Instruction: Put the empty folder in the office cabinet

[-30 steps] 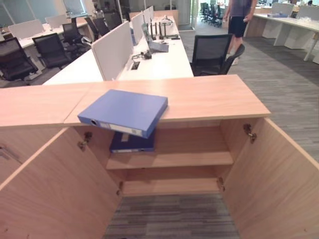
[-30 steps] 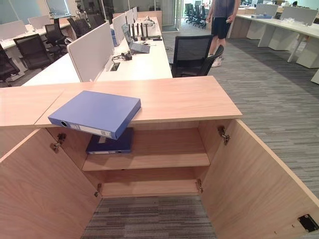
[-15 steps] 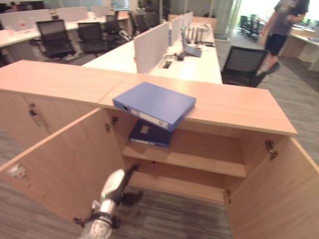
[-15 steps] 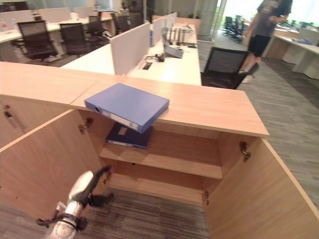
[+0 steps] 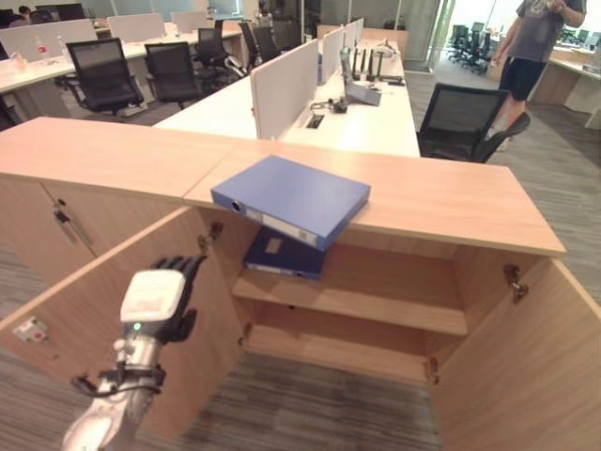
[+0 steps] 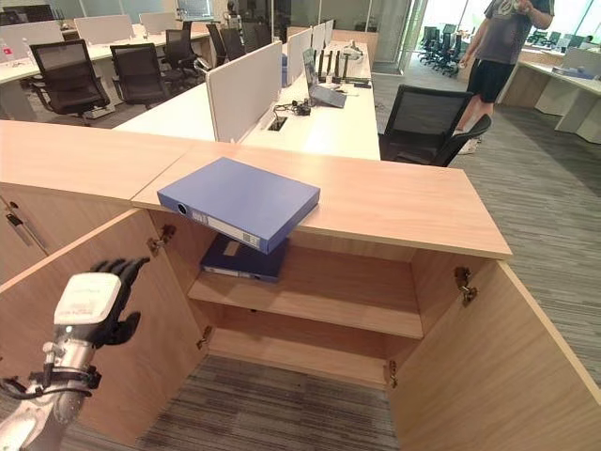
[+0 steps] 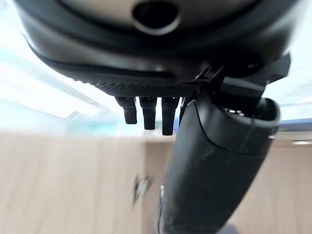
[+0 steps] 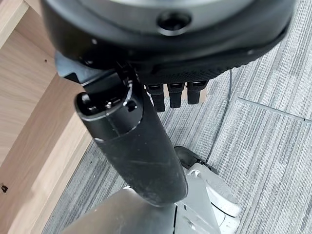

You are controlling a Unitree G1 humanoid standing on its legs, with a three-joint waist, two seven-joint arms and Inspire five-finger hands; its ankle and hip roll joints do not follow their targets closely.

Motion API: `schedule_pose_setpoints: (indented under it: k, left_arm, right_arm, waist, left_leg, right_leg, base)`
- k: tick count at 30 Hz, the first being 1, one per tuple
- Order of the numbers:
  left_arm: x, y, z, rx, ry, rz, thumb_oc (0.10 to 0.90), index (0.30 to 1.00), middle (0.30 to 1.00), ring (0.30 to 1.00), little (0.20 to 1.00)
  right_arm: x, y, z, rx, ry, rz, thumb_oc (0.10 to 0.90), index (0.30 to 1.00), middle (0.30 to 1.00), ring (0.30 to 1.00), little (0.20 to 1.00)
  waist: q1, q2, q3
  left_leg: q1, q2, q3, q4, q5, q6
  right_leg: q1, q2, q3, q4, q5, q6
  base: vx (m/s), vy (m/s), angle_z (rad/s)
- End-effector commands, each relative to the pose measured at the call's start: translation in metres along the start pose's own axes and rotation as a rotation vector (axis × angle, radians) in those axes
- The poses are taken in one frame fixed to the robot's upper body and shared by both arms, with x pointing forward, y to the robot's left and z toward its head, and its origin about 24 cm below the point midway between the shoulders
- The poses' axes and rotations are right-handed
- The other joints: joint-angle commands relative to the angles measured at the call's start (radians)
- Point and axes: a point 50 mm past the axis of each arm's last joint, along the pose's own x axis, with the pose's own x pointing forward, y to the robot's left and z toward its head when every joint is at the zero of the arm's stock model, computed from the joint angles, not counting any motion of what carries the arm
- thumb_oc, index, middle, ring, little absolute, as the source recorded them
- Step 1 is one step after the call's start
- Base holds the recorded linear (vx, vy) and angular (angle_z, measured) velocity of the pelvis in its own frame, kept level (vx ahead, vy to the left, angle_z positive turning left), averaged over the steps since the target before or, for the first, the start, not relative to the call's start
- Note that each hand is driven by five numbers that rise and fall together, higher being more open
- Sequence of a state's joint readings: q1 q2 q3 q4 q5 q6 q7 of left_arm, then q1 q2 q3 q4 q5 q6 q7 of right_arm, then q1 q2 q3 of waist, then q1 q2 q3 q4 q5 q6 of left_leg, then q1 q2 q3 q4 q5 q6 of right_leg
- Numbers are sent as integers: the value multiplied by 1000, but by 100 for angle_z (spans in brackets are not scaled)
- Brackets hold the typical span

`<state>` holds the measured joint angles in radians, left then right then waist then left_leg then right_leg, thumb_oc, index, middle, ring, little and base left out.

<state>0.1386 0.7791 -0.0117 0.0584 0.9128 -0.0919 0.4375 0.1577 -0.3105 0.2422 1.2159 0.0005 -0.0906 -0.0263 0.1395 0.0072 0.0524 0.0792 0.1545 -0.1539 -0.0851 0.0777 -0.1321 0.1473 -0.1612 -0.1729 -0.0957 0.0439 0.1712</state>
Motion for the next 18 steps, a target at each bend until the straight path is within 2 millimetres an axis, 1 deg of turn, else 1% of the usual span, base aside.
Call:
schedule_pose_setpoints:
  k: [1, 6, 7, 8, 10, 12, 13, 18]
  left_arm:
    - [60, 84, 2, 131, -120, 414, 800, 900, 900, 900, 900]
    - [70, 93, 1, 165, -139, 434, 800, 900, 900, 900, 900]
    - [74, 96, 2, 175, -148, 442, 800, 900, 900, 900, 900]
    - [81, 100, 2, 177, -148, 454, 800, 900, 900, 900, 900]
    - [85, 102, 4, 177, -156, 459, 800, 900, 900, 900, 900]
    - [92, 104, 6, 172, -160, 467, 800, 900, 900, 900, 900]
    - [92, 104, 7, 172, -161, 468, 800, 900, 900, 900, 900]
    - [103, 98, 7, 115, -118, 458, 800, 900, 900, 900, 900]
  right_arm:
    - [5, -6, 41, -46, -148, 8, 800, 900, 900, 900, 900]
    - [4, -8, 43, -54, -161, 9, 800, 900, 900, 900, 900]
    - [4, -9, 43, -56, -163, 8, 800, 900, 900, 900, 900]
    - [4, -10, 43, -63, -163, 6, 800, 900, 900, 900, 900]
    - [4, -11, 43, -63, -163, 4, 800, 900, 900, 900, 900]
    - [4, -11, 41, -67, -160, 5, 800, 900, 900, 900, 900]
    - [4, -11, 41, -66, -160, 5, 800, 900, 900, 900, 900]
    - [3, -11, 41, -68, -163, 4, 800, 900, 900, 900, 900]
  waist:
    - [-36, -5, 43]
    - [-49, 1, 43]
    - [-55, 5, 42]
    - [-71, 10, 40]
    - [-75, 11, 40]
    - [-93, 16, 37]
    - [-92, 15, 37]
    - [-118, 17, 35]
  left_leg:
    - [75, -53, 34, -2, -119, 6]
    - [76, -51, 43, -2, -118, 5]
    - [77, -51, 47, -2, -118, 5]
    - [80, -51, 56, -2, -118, 6]
    - [81, -51, 60, -2, -119, 6]
    - [86, -52, 68, -2, -122, 6]
    - [86, -52, 68, -2, -122, 6]
    - [97, -53, 86, -2, -127, 8]
  right_leg:
    - [50, 17, -20, 23, -82, -16]
    - [45, 20, -11, 25, -82, -15]
    - [43, 20, -8, 26, -81, -14]
    - [41, 20, 0, 26, -81, -14]
    - [39, 20, 3, 27, -81, -13]
    - [39, 18, 11, 28, -80, -12]
    - [39, 18, 11, 28, -80, -12]
    - [38, 17, 27, 28, -77, -10]
  base:
    - [-5, -9, -12]
    - [0, -3, -8]
    - [11, 3, -15]
    - [11, 3, -13]
    - [3, 7, -10]
    - [12, 10, -10]
    - [17, 9, -5]
    - [7, 7, -9]
